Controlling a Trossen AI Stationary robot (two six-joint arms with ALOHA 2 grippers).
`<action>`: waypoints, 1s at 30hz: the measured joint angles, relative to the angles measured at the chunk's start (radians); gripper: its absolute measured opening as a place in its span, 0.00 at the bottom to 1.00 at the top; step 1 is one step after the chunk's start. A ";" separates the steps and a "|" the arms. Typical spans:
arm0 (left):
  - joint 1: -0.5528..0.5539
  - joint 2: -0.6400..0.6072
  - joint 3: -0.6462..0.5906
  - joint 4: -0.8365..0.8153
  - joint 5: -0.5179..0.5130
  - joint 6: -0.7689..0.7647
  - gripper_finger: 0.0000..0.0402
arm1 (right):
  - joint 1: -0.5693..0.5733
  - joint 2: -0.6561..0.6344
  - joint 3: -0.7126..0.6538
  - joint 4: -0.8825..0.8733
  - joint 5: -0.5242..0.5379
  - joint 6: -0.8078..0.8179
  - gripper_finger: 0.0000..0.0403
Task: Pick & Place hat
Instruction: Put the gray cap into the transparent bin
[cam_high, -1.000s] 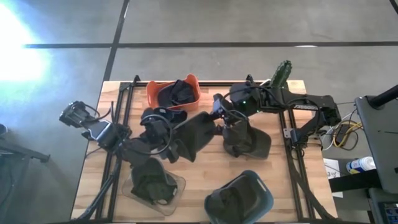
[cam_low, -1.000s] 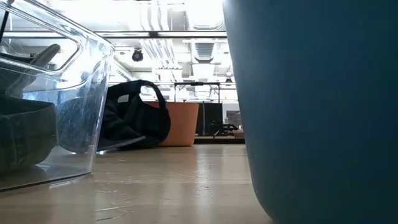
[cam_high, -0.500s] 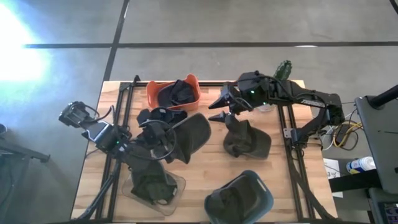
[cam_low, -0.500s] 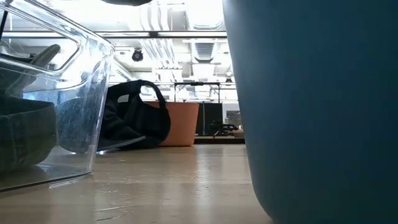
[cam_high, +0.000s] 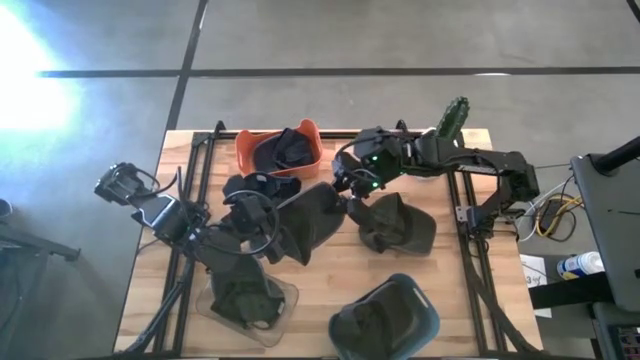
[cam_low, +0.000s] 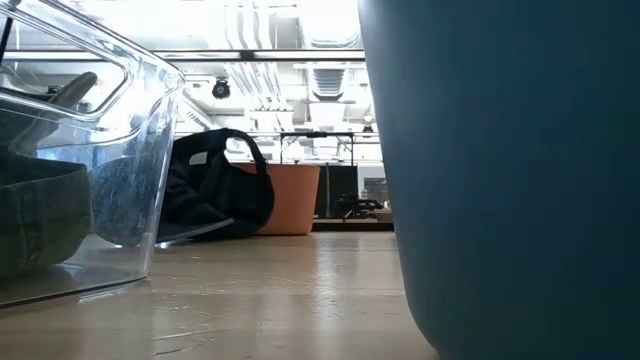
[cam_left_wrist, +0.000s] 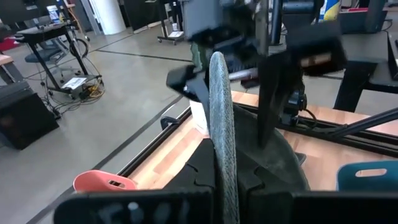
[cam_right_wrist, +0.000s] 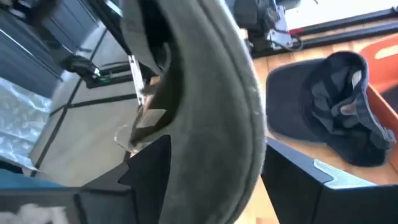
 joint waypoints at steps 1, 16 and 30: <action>0.000 0.000 0.000 0.001 0.000 -0.001 0.02 | 0.000 0.006 0.000 -0.001 0.000 0.000 0.55; 0.005 0.002 0.001 -0.292 0.025 -0.378 0.15 | 0.007 0.012 0.000 -0.006 0.010 0.046 0.04; -0.022 -0.059 0.001 -0.622 0.529 -0.774 0.49 | 0.011 0.048 0.000 0.001 0.051 0.264 0.03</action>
